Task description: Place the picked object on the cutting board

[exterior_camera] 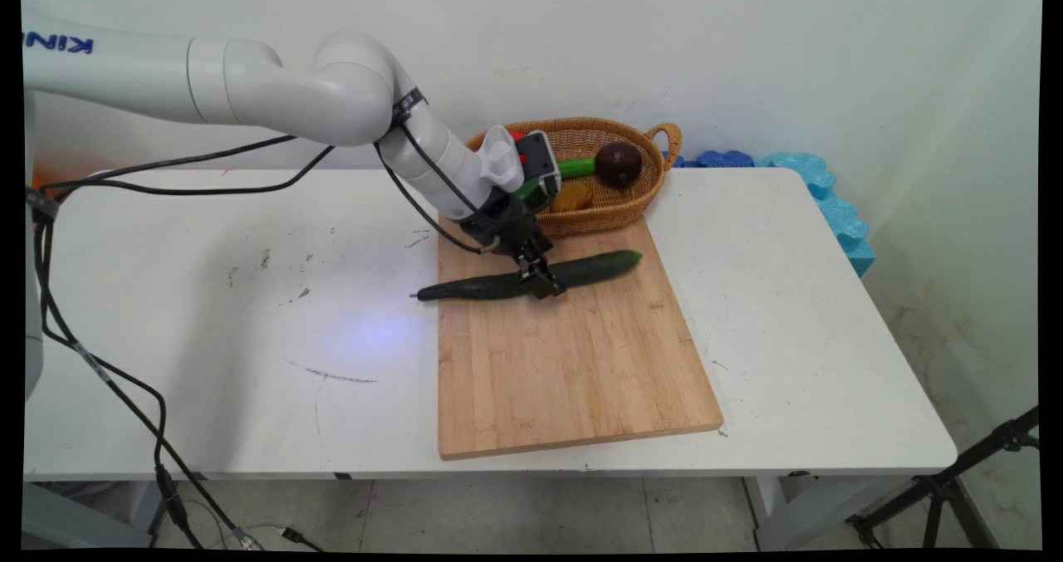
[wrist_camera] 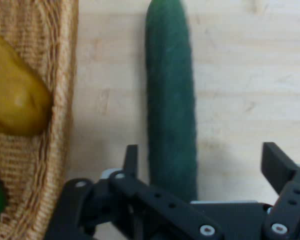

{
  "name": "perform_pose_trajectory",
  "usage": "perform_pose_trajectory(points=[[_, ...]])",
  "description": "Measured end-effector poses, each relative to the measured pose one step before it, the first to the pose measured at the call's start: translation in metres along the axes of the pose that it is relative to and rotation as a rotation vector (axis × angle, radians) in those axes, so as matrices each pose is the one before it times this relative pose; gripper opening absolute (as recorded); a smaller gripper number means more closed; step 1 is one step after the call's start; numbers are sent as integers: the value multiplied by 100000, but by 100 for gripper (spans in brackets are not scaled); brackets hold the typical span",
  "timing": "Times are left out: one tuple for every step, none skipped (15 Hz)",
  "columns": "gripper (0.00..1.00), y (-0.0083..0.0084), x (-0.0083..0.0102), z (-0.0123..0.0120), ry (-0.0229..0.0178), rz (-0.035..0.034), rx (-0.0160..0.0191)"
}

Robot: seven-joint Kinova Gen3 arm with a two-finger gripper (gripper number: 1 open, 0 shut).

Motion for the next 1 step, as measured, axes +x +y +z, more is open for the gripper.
perform_pose_trajectory(points=[[100, -11, 406, -377, 1543, 457, 84]])
